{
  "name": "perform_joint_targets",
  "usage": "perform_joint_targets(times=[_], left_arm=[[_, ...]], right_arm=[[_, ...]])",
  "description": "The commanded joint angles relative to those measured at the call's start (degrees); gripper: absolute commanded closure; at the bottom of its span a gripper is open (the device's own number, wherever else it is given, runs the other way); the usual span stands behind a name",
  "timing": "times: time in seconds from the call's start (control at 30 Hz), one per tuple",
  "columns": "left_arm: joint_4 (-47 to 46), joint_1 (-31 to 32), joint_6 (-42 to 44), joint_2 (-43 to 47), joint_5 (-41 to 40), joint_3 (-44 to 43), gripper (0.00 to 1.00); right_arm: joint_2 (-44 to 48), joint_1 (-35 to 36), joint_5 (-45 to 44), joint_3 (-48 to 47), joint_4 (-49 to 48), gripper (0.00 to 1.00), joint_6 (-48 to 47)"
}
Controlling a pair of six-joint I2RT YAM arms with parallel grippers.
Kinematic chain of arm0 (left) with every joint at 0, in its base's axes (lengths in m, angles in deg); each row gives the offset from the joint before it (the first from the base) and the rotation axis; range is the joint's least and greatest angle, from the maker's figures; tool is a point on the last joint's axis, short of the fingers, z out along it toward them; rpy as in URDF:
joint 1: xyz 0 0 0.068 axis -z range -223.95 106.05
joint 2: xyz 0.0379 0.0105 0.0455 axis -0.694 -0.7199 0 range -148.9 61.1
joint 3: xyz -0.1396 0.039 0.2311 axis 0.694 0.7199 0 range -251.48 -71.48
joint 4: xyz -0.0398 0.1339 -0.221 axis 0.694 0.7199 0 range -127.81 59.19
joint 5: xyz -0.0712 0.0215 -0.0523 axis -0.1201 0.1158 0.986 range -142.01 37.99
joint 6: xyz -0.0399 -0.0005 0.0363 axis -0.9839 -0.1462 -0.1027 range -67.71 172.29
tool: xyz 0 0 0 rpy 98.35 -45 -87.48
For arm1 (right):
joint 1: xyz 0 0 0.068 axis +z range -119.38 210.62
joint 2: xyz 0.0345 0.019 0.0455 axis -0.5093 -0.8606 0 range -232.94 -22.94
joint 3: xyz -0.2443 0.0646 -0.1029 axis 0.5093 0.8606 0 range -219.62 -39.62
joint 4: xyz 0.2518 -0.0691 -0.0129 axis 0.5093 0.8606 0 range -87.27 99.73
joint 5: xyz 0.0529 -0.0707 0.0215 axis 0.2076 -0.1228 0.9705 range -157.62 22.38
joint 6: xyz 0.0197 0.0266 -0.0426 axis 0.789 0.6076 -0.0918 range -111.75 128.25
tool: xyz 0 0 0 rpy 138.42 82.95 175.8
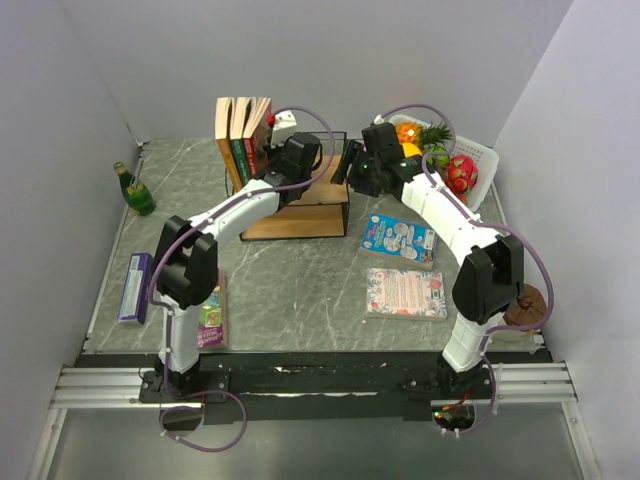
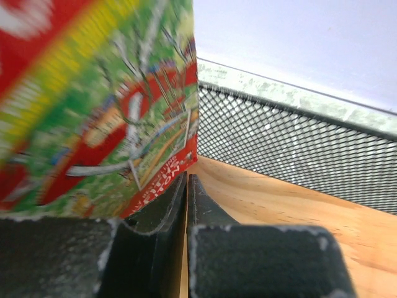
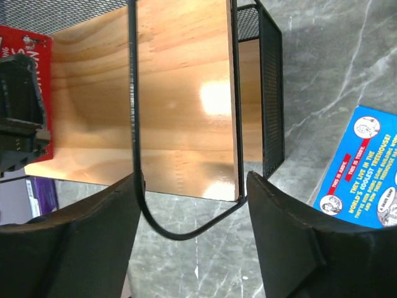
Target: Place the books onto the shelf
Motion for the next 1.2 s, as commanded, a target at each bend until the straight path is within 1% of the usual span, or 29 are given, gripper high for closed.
perform_joint_targets(times=[0.0, 0.17, 0.57, 0.77, 0.87, 0.9, 0.97, 1.0, 1.03, 1.07, 1.1, 1.13, 1.17], left_arm=[[-0.8, 0.7, 1.1, 5.1, 0.3, -3.3, 0.9], [-1.0, 1.5, 1.7, 6.1, 0.1, -3.6, 0.9], [-1.8, 4.1, 4.1, 9.2, -1.2, -4.8, 0.88], [-3.4, 6.2, 6.6, 13.4, -1.9, -4.1, 0.87], [-5.9, 8.7, 10.3, 16.1, -4.0, -3.9, 0.85], [-7.5, 10.4, 12.3, 17.8, -4.9, -3.7, 0.84], [-9.1, 12.5, 14.4, 19.9, -5.5, -3.2, 0.8], [-9.4, 15.1, 15.4, 21.1, -5.3, -2.3, 0.75], [-9.2, 16.5, 15.2, 23.8, -4.2, -1.3, 0.72], [-8.4, 17.9, 14.3, 25.6, -2.4, -0.1, 0.69], [-7.1, 20.7, 11.5, 29.4, 0.8, 3.3, 0.63], [-5.6, 22.1, 10.0, 31.2, 7.7, 5.8, 0.61], [-5.7, 23.3, 8.3, 33.1, 11.5, 8.6, 0.59]], right_arm=[[4.0, 0.2, -1.3, -4.0, 1.3, 0.22, -0.7], [5.3, 0.2, -1.5, -4.6, 2.0, 0.19, -0.8], [10.0, 0.2, -1.7, -4.4, 3.8, 0.17, -1.2], [15.8, 0.2, -3.0, -1.2, 4.0, 0.16, -1.1], [19.7, 0.1, -4.1, 0.4, 5.1, 0.16, -1.3], [22.6, 0.2, -5.0, 1.2, 5.2, 0.15, -1.4], [26.3, 0.2, -5.7, 6.1, 4.6, 0.15, -1.0], [30.8, 0.2, -6.0, 8.6, 3.8, 0.14, -0.7], [33.1, 0.2, -6.5, 14.3, 3.3, 0.14, -0.3], [35.4, 0.2, -6.9, 17.2, 2.4, 0.14, 0.5], [39.3, 0.2, -7.5, 20.2, 2.2, 0.14, 1.1], [41.1, 0.2, -8.3, 26.2, 2.1, 0.14, 1.8], [42.8, 0.2, -8.6, 29.2, 1.9, 0.14, 3.0]])
